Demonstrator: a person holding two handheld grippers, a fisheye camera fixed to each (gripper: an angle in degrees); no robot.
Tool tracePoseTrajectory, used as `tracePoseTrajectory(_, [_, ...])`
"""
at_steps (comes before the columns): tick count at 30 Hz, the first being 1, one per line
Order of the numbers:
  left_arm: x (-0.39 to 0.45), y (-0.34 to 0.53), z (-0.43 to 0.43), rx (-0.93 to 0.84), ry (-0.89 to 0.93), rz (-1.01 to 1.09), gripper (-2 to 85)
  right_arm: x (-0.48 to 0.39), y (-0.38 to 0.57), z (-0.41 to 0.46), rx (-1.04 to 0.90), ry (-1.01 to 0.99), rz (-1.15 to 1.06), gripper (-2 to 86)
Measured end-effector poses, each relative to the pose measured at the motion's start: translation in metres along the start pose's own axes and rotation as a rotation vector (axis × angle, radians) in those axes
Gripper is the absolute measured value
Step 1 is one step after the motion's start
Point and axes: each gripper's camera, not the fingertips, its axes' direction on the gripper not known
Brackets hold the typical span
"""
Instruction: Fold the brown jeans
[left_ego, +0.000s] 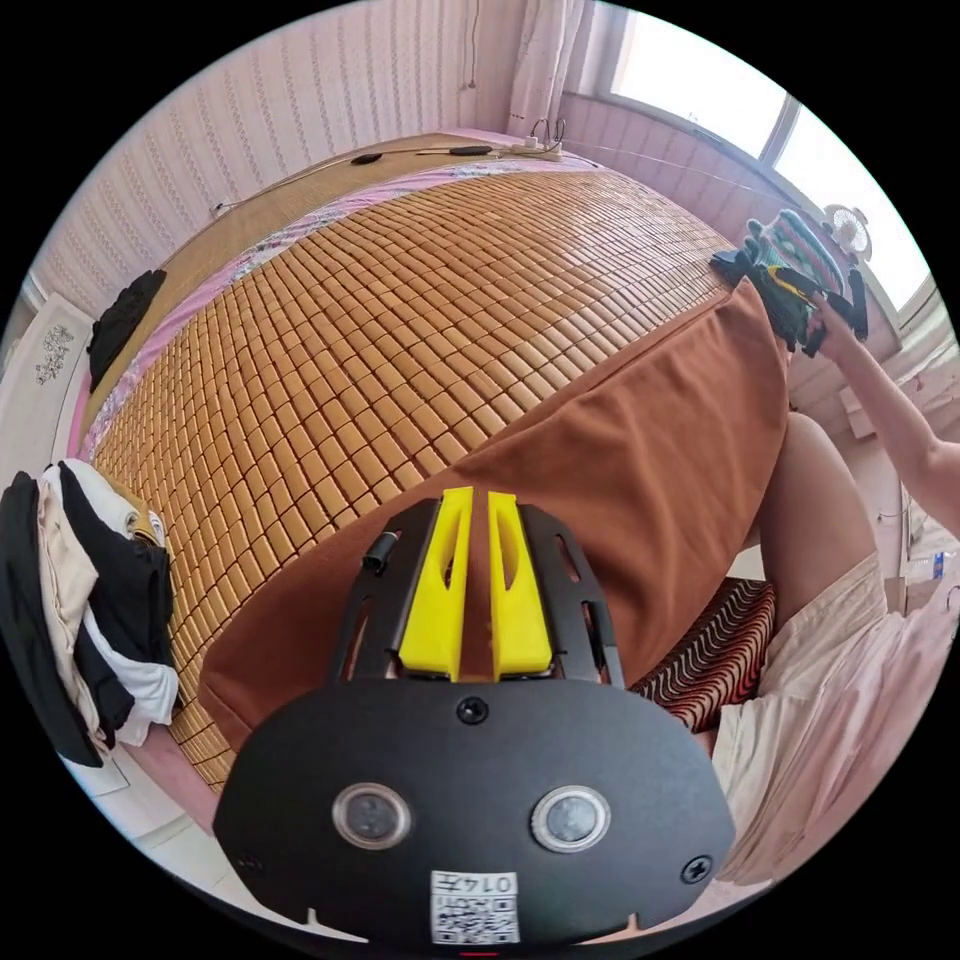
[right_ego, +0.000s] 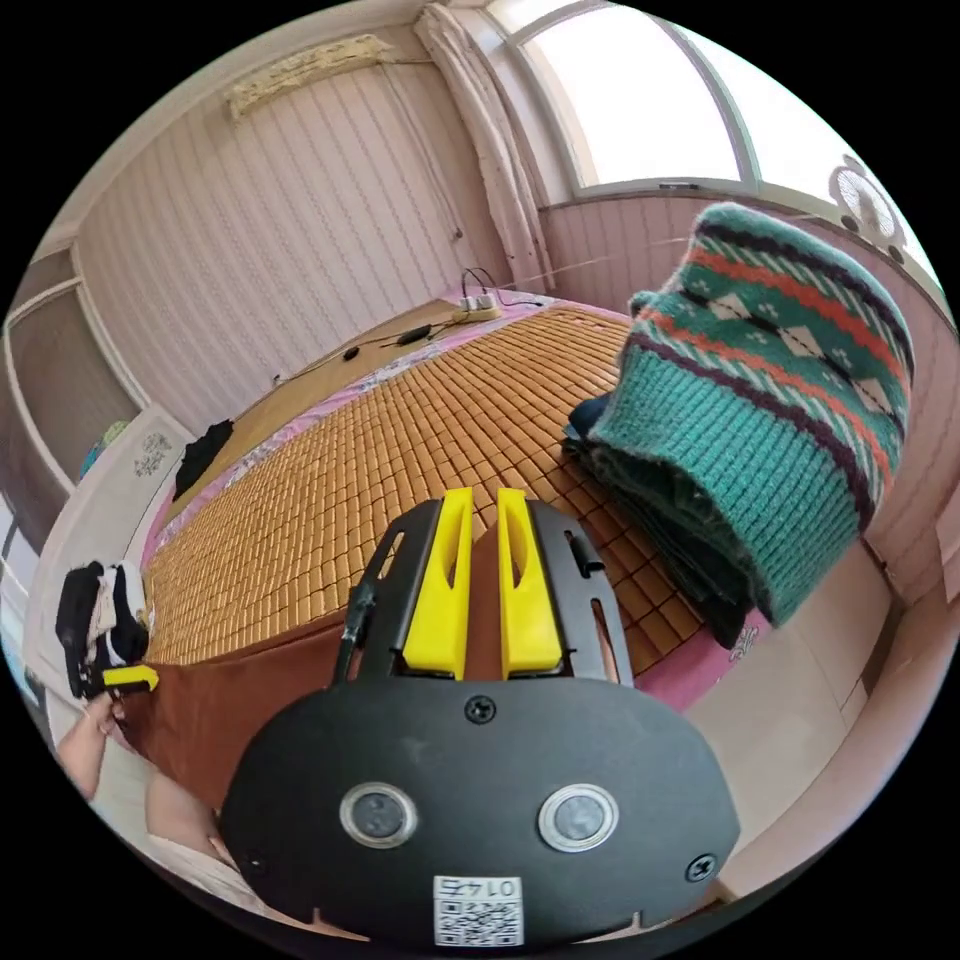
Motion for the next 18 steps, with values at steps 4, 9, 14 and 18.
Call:
tracePoseTrajectory(4, [0.0, 0.0, 0.026, -0.061, 0.004, 0.077, 7.4, -0.067, 0.011, 0.026, -0.191, -0.043, -0.405, 6.4])
tracePoseTrajectory(9, [0.01, -0.025, 0.045, -0.08, -0.013, 0.238, 10.6, -0.185, 0.048, 0.07, -0.466, -0.245, -0.938, 7.6])
tracePoseTrajectory(14, [0.014, -0.048, 0.095, -0.233, -0.006, 0.244, 10.9, -0.276, 0.101, 0.117, -0.626, -0.129, -1.292, 5.5])
tracePoseTrajectory(18, [0.012, -0.039, 0.083, -0.187, -0.071, 0.258, 0.5, -0.283, 0.086, 0.11, -0.651, -0.173, -1.26, 0.2])
